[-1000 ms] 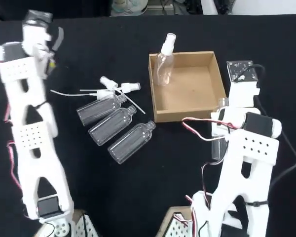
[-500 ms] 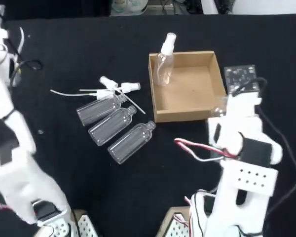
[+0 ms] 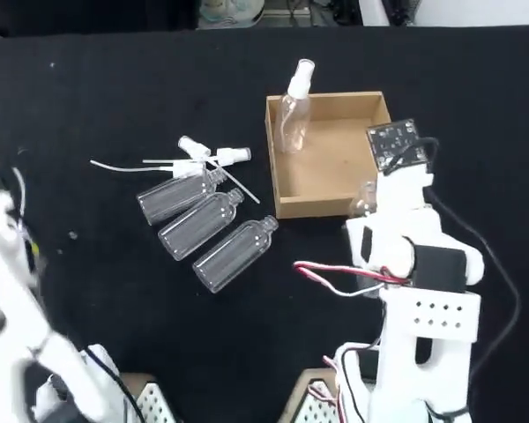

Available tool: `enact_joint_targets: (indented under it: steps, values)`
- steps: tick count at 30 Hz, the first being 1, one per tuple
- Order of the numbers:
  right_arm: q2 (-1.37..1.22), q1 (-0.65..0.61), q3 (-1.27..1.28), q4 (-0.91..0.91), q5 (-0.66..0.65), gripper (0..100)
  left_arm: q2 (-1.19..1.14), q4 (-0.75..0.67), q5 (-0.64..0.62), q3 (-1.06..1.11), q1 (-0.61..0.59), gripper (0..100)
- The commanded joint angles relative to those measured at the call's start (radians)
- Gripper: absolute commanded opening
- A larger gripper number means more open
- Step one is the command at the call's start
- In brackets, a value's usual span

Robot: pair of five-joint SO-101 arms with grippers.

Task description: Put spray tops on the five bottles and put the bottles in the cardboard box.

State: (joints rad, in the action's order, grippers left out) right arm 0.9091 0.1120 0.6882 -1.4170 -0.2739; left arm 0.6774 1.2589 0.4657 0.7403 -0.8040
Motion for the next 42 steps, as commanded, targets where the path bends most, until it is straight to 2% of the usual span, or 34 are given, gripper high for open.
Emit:
enact_joint_targets:
  steps: [1, 4, 9, 14, 19, 23, 25, 27, 32, 38, 42]
  values:
    - [0.027, -0.046, -0.007, -0.003, 0.032, 1.1, 0.262, -0.16, 0.012, 0.36, -0.025, 6]
    - [0.025, -0.091, -0.007, -0.005, 0.054, 1.1, 0.299, -0.143, -0.044, 0.412, -0.021, 9]
    - [0.025, -0.127, -0.007, -0.005, 0.066, 1.1, 0.224, -0.143, -0.063, 0.415, -0.021, 23]
    - [0.025, -0.127, -0.008, -0.005, 0.064, 1.1, 0.091, -0.129, -0.037, 0.325, -0.028, 23]
    - [0.025, -0.127, -0.008, -0.003, 0.06, 1.1, -0.091, -0.043, -0.02, 0.107, -0.027, 23]
    - [0.025, -0.126, -0.01, -0.002, 0.058, 1.1, -0.261, -0.003, -0.074, -0.001, -0.03, 23]
    - [0.025, -0.126, -0.01, 0.003, 0.058, 1.1, -0.328, -0.006, -0.087, -0.016, -0.031, 23]
    - [0.025, -0.126, -0.012, 0.003, 0.058, 1.1, -0.367, -0.071, -0.078, -0.005, -0.036, 23]
    - [0.025, -0.126, -0.013, 0.0, 0.057, 1.1, -0.4, -0.267, 0.098, 0.038, -0.12, 23]
    - [0.024, -0.126, -0.01, 0.0, 0.057, 1.1, -0.411, -0.4, 0.319, 0.002, -0.243, 23]
    - [0.024, -0.126, -0.01, -0.003, 0.057, 1.1, -0.402, -0.463, 0.347, -0.047, -0.305, 23]
